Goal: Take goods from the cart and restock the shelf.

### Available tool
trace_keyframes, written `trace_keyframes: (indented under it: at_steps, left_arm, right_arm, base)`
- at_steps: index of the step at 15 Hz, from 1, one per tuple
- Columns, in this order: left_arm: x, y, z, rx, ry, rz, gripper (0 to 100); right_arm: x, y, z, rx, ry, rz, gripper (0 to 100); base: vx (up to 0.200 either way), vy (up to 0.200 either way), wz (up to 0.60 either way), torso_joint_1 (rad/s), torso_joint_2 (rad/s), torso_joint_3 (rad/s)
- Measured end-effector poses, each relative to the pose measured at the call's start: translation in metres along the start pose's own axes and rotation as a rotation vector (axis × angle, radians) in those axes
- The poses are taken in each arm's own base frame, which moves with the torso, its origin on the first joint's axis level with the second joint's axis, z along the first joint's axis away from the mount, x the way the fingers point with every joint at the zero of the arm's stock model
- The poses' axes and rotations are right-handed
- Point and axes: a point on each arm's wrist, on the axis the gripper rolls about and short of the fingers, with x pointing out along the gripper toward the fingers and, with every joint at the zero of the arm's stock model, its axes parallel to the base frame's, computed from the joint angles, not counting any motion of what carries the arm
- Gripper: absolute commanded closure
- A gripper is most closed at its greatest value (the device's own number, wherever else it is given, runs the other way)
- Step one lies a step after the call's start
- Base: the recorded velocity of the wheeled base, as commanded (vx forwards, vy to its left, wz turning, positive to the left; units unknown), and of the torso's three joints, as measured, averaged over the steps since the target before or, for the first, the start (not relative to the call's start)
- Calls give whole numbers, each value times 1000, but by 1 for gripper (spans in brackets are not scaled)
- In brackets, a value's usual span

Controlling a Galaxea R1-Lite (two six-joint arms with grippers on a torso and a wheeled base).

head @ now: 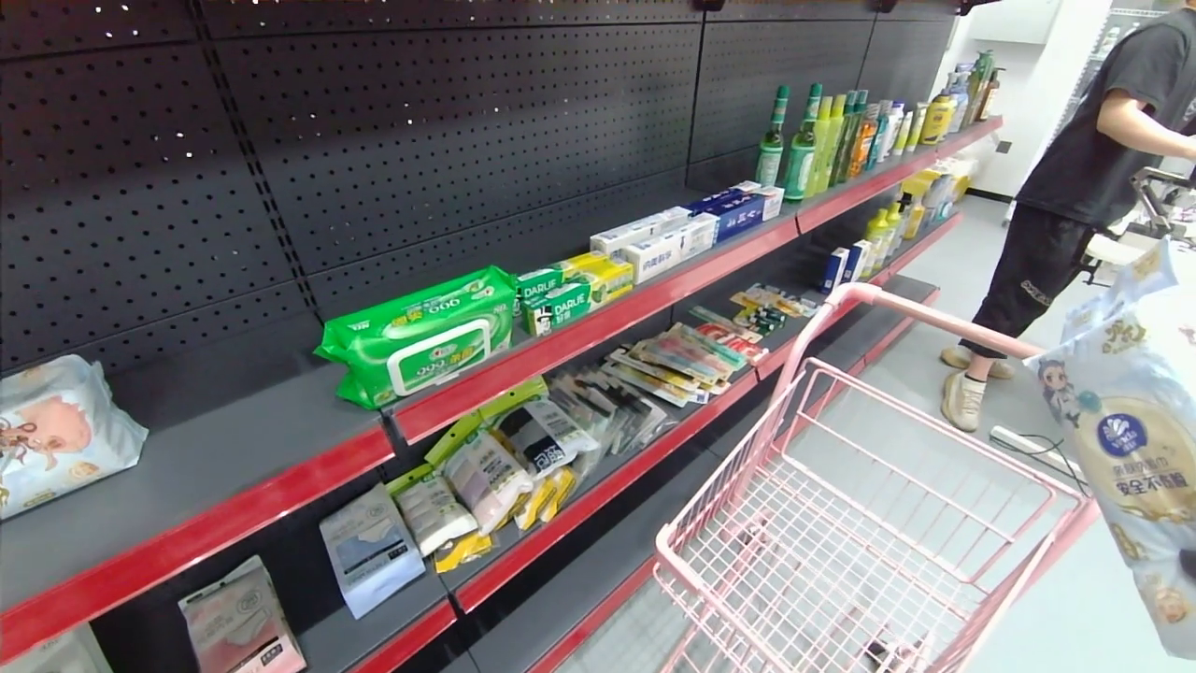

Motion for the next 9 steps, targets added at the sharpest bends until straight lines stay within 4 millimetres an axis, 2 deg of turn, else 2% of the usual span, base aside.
trace_keyframes:
  at_steps: [9]
  left_arm:
    - [0, 0, 0, 0, 0, 0, 0]
  right_arm:
    - [7, 1, -7, -9, 40, 11, 100]
  base:
    - [0, 0, 0, 165, -360, -200]
